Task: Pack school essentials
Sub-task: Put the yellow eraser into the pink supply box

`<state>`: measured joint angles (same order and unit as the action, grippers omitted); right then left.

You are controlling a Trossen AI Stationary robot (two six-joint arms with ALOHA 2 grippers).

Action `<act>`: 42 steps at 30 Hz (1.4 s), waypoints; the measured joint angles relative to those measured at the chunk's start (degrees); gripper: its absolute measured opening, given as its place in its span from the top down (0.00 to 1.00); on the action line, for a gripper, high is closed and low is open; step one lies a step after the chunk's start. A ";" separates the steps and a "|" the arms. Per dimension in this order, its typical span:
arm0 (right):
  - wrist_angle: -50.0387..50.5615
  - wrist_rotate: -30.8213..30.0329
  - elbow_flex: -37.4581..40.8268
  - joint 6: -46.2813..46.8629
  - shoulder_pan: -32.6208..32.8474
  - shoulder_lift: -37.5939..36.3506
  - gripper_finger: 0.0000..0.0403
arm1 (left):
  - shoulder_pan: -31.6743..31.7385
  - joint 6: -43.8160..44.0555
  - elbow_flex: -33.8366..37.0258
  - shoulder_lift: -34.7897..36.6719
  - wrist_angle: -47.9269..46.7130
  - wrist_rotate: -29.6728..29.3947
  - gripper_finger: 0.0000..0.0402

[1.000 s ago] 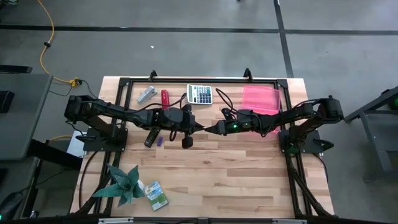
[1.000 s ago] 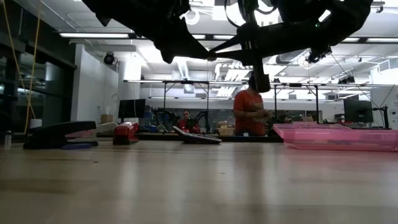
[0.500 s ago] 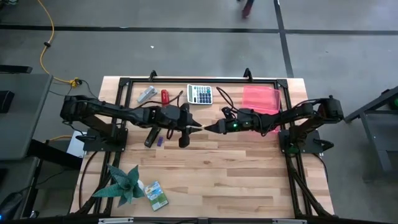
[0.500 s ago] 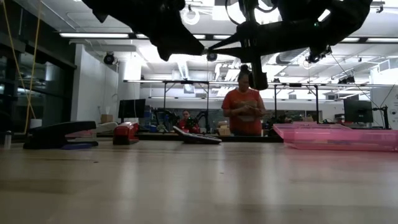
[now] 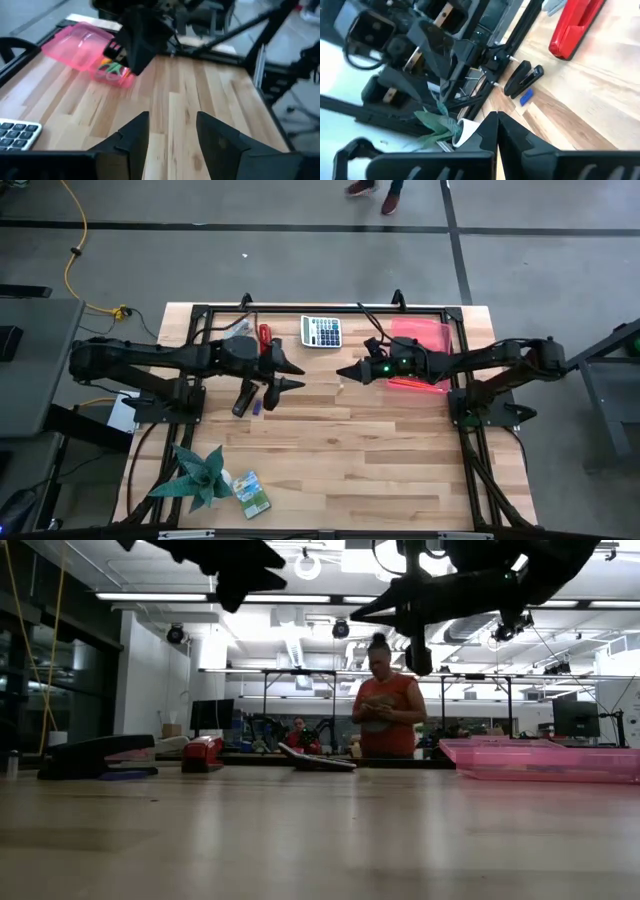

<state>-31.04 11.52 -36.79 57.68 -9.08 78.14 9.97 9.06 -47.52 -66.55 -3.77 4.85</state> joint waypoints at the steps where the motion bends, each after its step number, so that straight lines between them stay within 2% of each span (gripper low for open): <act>1: 0.43 0.67 0.02 -0.96 -0.12 -0.48 1.00 | -0.13 1.17 1.65 1.20 1.22 -0.77 0.62; 5: 1.69 1.69 0.00 -5.13 -0.31 -2.07 1.00 | -0.78 4.35 7.12 3.57 5.45 -4.66 0.64; 10: 14.09 0.28 -1.84 -9.85 -0.44 -2.34 1.00 | -0.82 6.87 8.43 3.65 5.96 -5.40 0.64; 17: 41.10 -9.66 -15.73 -33.07 -0.95 2.87 0.98 | -0.46 6.82 8.39 3.86 15.60 -5.49 0.64; 19: 44.69 -9.05 -18.70 -39.79 -2.19 5.37 0.94 | -0.23 6.84 8.28 3.96 17.89 -5.51 0.64; 22: 48.48 -4.63 -21.57 -48.86 -4.37 9.47 0.84 | -0.23 6.84 8.28 3.94 18.55 -5.56 0.64; 25: 49.79 -1.69 -23.51 -56.96 -6.33 13.60 0.72 | -0.28 6.84 8.30 4.42 18.65 -5.49 0.64; 28: 49.66 -1.38 -24.35 -63.52 -7.65 17.67 0.61 | -0.28 6.82 8.32 4.53 18.98 -5.51 0.65; 32: 49.59 -1.45 -24.31 -70.74 -8.39 21.93 0.52 | -0.36 5.04 8.32 4.59 19.88 -5.98 0.77; 35: 48.56 -2.01 -24.30 -73.27 -8.82 24.51 0.50 | -0.43 3.13 8.32 4.59 20.20 -7.90 0.95; 36: 48.39 -1.96 -24.27 -73.70 -9.13 25.13 0.51 | -0.43 2.94 8.32 4.59 20.42 -8.71 0.97; 42: 45.18 -2.23 -24.27 -73.11 -11.20 28.72 0.59 | -0.41 2.82 8.32 4.59 21.15 -10.54 1.00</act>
<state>14.14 9.28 -61.06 -15.43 -20.28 106.86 9.56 11.88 -39.20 -61.95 17.38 -5.69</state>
